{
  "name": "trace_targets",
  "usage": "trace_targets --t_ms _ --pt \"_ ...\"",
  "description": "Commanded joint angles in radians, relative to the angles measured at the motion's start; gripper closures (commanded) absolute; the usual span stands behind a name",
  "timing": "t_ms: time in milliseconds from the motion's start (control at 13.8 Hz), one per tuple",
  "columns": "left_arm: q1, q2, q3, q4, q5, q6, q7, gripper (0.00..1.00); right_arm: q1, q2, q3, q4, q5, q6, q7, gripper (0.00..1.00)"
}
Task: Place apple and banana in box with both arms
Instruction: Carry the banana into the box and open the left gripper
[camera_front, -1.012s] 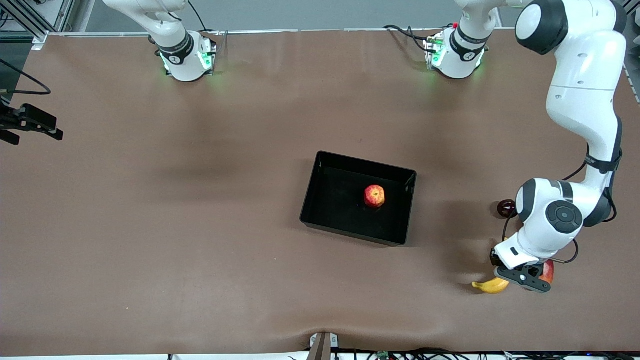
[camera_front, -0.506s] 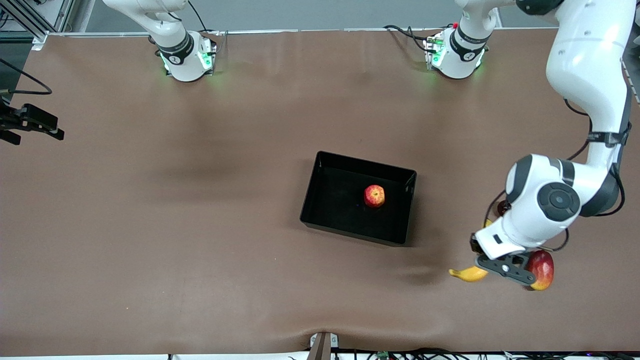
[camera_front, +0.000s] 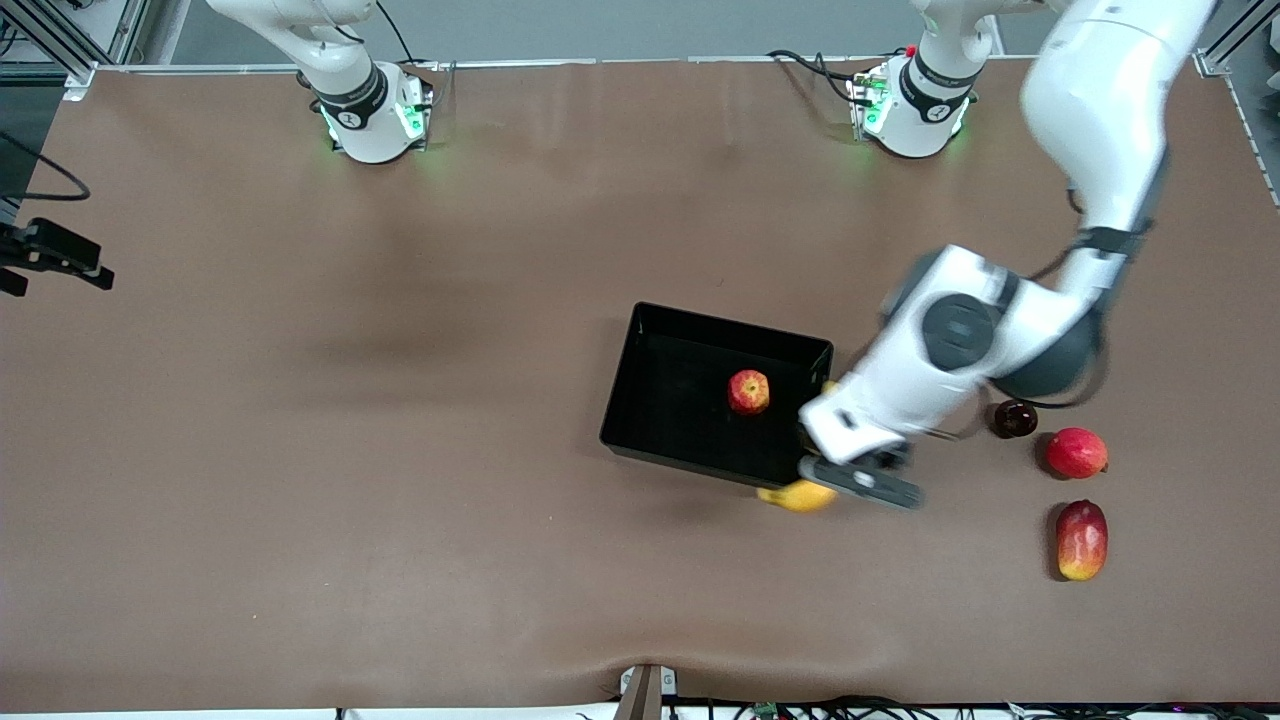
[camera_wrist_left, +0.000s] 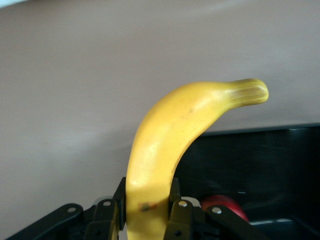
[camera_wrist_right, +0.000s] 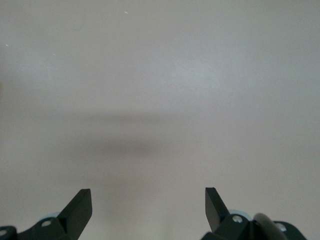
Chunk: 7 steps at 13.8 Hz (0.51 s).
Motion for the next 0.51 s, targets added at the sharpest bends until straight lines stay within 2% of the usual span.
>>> trace_targets --t_ms 0,434 --pt "-0.118 0.011 0.006 -0.003 0.030 -0.002 -0.128 1.00 -0.023 0.019 0.020 0.021 -0.013 -0.011 0.008 0.00" --pt "-0.215 0.104 0.013 -0.011 0.073 0.041 -0.202 1.00 -0.032 0.038 0.020 0.021 0.000 -0.006 0.000 0.00"
